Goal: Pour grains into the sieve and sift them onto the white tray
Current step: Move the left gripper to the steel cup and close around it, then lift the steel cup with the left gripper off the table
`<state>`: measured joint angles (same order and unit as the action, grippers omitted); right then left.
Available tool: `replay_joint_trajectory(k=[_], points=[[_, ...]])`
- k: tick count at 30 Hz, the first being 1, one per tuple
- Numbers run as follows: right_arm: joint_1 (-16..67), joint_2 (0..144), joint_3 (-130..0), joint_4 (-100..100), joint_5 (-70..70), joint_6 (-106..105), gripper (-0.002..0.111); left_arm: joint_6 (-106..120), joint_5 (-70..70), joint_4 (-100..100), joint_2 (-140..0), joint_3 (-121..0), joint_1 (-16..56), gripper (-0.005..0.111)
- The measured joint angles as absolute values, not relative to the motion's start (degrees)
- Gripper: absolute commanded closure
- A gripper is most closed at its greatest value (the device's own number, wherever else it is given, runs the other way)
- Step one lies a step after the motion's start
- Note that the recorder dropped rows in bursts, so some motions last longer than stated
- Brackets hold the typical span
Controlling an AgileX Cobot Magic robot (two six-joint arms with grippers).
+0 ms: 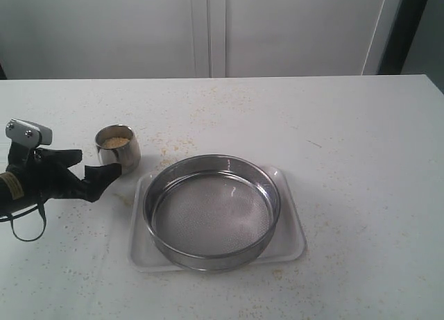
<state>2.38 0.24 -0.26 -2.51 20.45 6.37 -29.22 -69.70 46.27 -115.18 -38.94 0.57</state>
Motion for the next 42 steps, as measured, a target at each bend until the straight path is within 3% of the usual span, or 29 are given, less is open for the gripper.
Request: replay_joint_trajectory(k=[15,42], points=[[2.4,0.2,-0.3,-2.5,20.4,6.4,0.108,-29.7,-69.7,47.5,-119.7,-47.1,5.5,0.001],[2.4,0.2,-0.3,-2.5,20.4,6.4,0.108,-25.9,-67.8,42.7,-123.2,-50.6,5.6,0.001]])
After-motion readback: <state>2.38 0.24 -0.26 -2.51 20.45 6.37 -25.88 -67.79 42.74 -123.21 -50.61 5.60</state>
